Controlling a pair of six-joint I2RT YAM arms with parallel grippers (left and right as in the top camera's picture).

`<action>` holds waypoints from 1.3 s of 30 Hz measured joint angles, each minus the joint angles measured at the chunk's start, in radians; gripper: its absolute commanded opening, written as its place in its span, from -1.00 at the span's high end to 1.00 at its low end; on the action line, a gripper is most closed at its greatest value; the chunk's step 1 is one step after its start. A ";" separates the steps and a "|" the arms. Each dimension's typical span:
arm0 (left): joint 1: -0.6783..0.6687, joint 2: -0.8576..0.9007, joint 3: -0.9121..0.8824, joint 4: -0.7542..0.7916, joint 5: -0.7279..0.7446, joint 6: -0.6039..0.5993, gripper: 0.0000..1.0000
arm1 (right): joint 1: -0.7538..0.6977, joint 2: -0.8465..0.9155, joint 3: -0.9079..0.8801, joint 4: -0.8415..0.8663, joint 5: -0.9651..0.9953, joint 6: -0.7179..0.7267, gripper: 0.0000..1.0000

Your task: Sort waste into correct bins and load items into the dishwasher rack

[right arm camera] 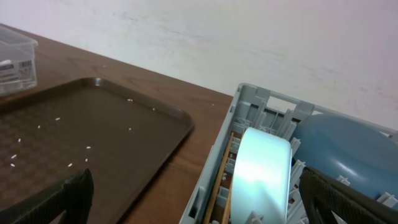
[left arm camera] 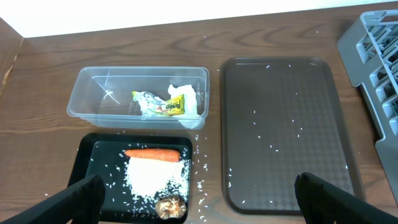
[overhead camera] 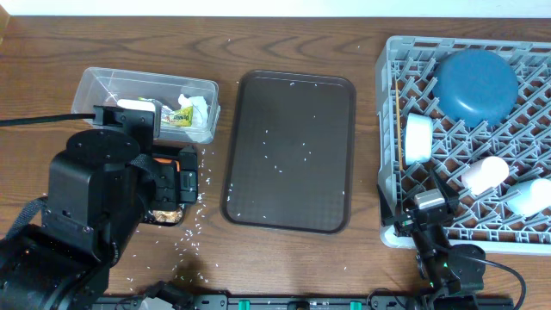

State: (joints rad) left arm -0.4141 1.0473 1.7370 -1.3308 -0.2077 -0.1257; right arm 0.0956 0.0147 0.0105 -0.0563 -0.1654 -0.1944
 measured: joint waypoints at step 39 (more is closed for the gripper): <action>0.306 -0.398 -0.577 0.690 0.235 0.262 -0.96 | 0.000 -0.002 -0.001 0.000 -0.003 0.003 -0.99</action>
State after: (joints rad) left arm -0.1085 0.6495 1.1603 -0.6407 0.0273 0.1368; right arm 0.0956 0.0128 0.0097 -0.0566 -0.1680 -0.1917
